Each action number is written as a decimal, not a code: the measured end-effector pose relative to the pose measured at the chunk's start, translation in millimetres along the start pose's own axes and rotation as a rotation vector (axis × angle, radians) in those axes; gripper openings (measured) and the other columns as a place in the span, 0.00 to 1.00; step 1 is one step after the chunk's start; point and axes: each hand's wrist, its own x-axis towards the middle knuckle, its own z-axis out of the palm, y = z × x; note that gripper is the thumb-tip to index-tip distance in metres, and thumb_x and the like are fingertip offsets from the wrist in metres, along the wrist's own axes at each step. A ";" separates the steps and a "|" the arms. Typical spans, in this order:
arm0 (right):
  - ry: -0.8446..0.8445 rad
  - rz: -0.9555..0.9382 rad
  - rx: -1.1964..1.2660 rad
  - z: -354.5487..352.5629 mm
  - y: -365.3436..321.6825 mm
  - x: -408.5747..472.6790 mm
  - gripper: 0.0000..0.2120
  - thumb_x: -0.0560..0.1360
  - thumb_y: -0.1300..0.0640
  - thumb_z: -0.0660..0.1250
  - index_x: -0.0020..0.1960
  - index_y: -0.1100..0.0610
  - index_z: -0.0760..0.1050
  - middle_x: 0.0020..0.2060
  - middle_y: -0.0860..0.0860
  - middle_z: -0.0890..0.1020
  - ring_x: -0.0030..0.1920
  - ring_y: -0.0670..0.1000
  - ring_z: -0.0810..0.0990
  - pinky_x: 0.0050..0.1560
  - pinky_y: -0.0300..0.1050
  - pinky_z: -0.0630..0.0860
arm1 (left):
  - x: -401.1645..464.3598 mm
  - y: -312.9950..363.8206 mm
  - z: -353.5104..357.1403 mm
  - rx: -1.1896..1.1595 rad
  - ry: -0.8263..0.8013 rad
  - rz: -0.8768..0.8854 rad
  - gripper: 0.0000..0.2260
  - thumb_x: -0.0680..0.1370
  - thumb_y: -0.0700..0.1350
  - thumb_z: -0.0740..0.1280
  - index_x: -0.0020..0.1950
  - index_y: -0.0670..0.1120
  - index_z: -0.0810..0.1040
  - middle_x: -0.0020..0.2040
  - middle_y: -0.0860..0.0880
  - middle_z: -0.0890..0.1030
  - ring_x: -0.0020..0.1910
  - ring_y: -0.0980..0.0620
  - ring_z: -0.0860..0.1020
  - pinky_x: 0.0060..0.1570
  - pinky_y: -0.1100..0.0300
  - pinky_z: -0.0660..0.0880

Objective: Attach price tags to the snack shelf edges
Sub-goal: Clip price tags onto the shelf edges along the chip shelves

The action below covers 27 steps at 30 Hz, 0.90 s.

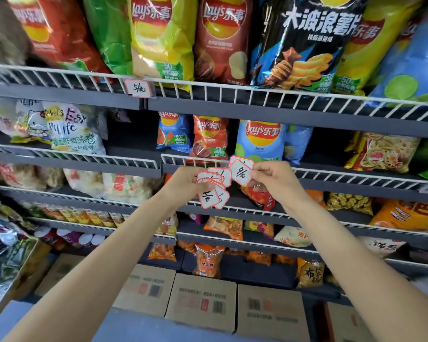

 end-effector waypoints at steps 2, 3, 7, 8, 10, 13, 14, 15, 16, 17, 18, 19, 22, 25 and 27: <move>-0.008 -0.020 -0.064 4.9 -1.6 -1.2 0.08 0.78 0.66 0.60 0.50 0.64 0.78 0.37 0.51 0.80 0.30 0.39 0.79 0.35 0.33 0.76 | -1.1 0.4 -0.5 0.026 -0.039 0.015 0.07 0.76 0.37 0.67 0.52 0.45 0.80 0.50 0.46 0.84 0.50 0.50 0.82 0.54 0.57 0.78; -0.005 -0.032 -0.104 7.0 -2.2 -1.4 0.08 0.78 0.66 0.60 0.50 0.65 0.78 0.38 0.52 0.81 0.31 0.40 0.79 0.35 0.33 0.76 | -0.7 0.9 -0.7 0.035 -0.053 0.020 0.07 0.76 0.37 0.67 0.53 0.44 0.80 0.50 0.45 0.84 0.51 0.50 0.82 0.54 0.57 0.78; -0.033 -0.060 -0.182 10.8 -5.2 -0.7 0.10 0.79 0.66 0.59 0.47 0.61 0.79 0.37 0.50 0.81 0.32 0.39 0.79 0.35 0.31 0.76 | 2.8 1.2 -2.8 0.053 -0.066 0.035 0.08 0.76 0.38 0.67 0.54 0.44 0.78 0.49 0.47 0.84 0.50 0.51 0.82 0.56 0.52 0.77; -0.064 -0.064 -0.195 11.1 -5.7 -0.5 0.10 0.79 0.65 0.59 0.45 0.59 0.79 0.36 0.48 0.80 0.32 0.37 0.78 0.34 0.30 0.76 | 3.4 0.9 -3.5 0.048 -0.061 0.037 0.09 0.76 0.38 0.67 0.55 0.45 0.78 0.49 0.47 0.84 0.50 0.51 0.82 0.56 0.51 0.77; -0.109 -0.065 -0.212 11.9 -5.3 -0.5 0.11 0.79 0.65 0.59 0.47 0.57 0.79 0.36 0.46 0.79 0.31 0.33 0.77 0.34 0.29 0.76 | 4.2 0.2 -4.5 0.034 -0.065 0.036 0.09 0.75 0.37 0.68 0.54 0.47 0.78 0.48 0.48 0.84 0.50 0.50 0.82 0.57 0.51 0.77; -0.152 -0.045 -0.233 13.4 -2.4 0.0 0.12 0.79 0.65 0.58 0.53 0.57 0.80 0.39 0.47 0.81 0.34 0.34 0.79 0.37 0.29 0.77 | 5.6 -3.7 -5.3 0.051 -0.078 0.033 0.07 0.75 0.36 0.68 0.51 0.44 0.79 0.49 0.45 0.84 0.51 0.48 0.82 0.57 0.49 0.77; -0.174 -0.034 -0.240 14.3 -0.6 -0.1 0.12 0.79 0.66 0.58 0.54 0.58 0.80 0.40 0.49 0.82 0.35 0.37 0.80 0.38 0.30 0.78 | 6.1 -5.5 -5.3 0.061 -0.080 0.026 0.07 0.75 0.36 0.68 0.51 0.42 0.79 0.49 0.44 0.84 0.51 0.47 0.82 0.57 0.49 0.77; -0.189 -0.026 -0.248 15.0 0.8 -1.0 0.13 0.79 0.66 0.58 0.55 0.58 0.79 0.41 0.50 0.83 0.37 0.39 0.81 0.40 0.32 0.79 | 6.9 -7.6 -5.1 0.074 -0.079 0.019 0.06 0.75 0.36 0.68 0.52 0.41 0.79 0.49 0.43 0.84 0.50 0.47 0.82 0.57 0.49 0.77; -0.191 -0.022 -0.260 15.8 3.1 -0.9 0.13 0.79 0.66 0.58 0.56 0.59 0.79 0.42 0.51 0.83 0.39 0.42 0.81 0.42 0.34 0.79 | 7.9 -9.9 -4.5 0.093 -0.080 0.017 0.06 0.75 0.37 0.68 0.51 0.40 0.79 0.49 0.43 0.84 0.50 0.47 0.82 0.56 0.49 0.77; -0.182 -0.023 -0.278 16.2 5.2 -0.6 0.13 0.79 0.66 0.58 0.57 0.59 0.79 0.42 0.51 0.83 0.41 0.44 0.82 0.43 0.36 0.80 | 8.8 -12.2 -3.6 0.121 -0.081 0.018 0.05 0.75 0.38 0.68 0.50 0.41 0.79 0.48 0.44 0.84 0.50 0.47 0.82 0.56 0.49 0.77; -0.169 -0.022 -0.297 16.6 7.9 1.0 0.13 0.79 0.66 0.59 0.58 0.59 0.79 0.42 0.52 0.84 0.42 0.47 0.82 0.44 0.38 0.80 | 10.0 -14.1 -2.7 0.158 -0.084 0.022 0.04 0.75 0.38 0.68 0.50 0.42 0.79 0.48 0.44 0.84 0.50 0.46 0.81 0.55 0.49 0.77; -0.157 -0.020 -0.317 17.0 9.9 2.6 0.13 0.79 0.65 0.59 0.59 0.59 0.78 0.42 0.52 0.84 0.43 0.48 0.83 0.44 0.39 0.79 | 11.4 -15.8 -2.0 0.196 -0.088 0.028 0.04 0.75 0.39 0.68 0.49 0.43 0.78 0.48 0.44 0.84 0.50 0.46 0.81 0.54 0.49 0.76; -0.130 -0.023 -0.359 18.2 13.0 8.9 0.13 0.79 0.65 0.59 0.58 0.57 0.79 0.43 0.52 0.85 0.42 0.46 0.83 0.37 0.34 0.75 | 18.2 -17.4 -0.7 0.267 -0.086 0.047 0.03 0.76 0.40 0.67 0.48 0.44 0.76 0.47 0.44 0.83 0.49 0.45 0.81 0.52 0.48 0.76; -0.062 -0.049 -0.384 17.1 14.3 16.9 0.12 0.78 0.64 0.60 0.54 0.57 0.80 0.37 0.49 0.83 0.32 0.37 0.79 0.31 0.26 0.68 | 28.1 -16.8 -3.0 0.299 -0.068 0.062 0.03 0.76 0.40 0.68 0.48 0.45 0.75 0.47 0.42 0.83 0.47 0.43 0.81 0.51 0.46 0.76; 0.036 -0.043 -0.365 14.1 17.6 24.4 0.11 0.79 0.63 0.60 0.55 0.58 0.79 0.34 0.51 0.83 0.28 0.35 0.76 0.31 0.27 0.68 | 35.6 -18.1 -5.8 0.304 -0.032 0.050 0.05 0.75 0.40 0.68 0.50 0.46 0.74 0.48 0.43 0.83 0.47 0.44 0.81 0.51 0.47 0.76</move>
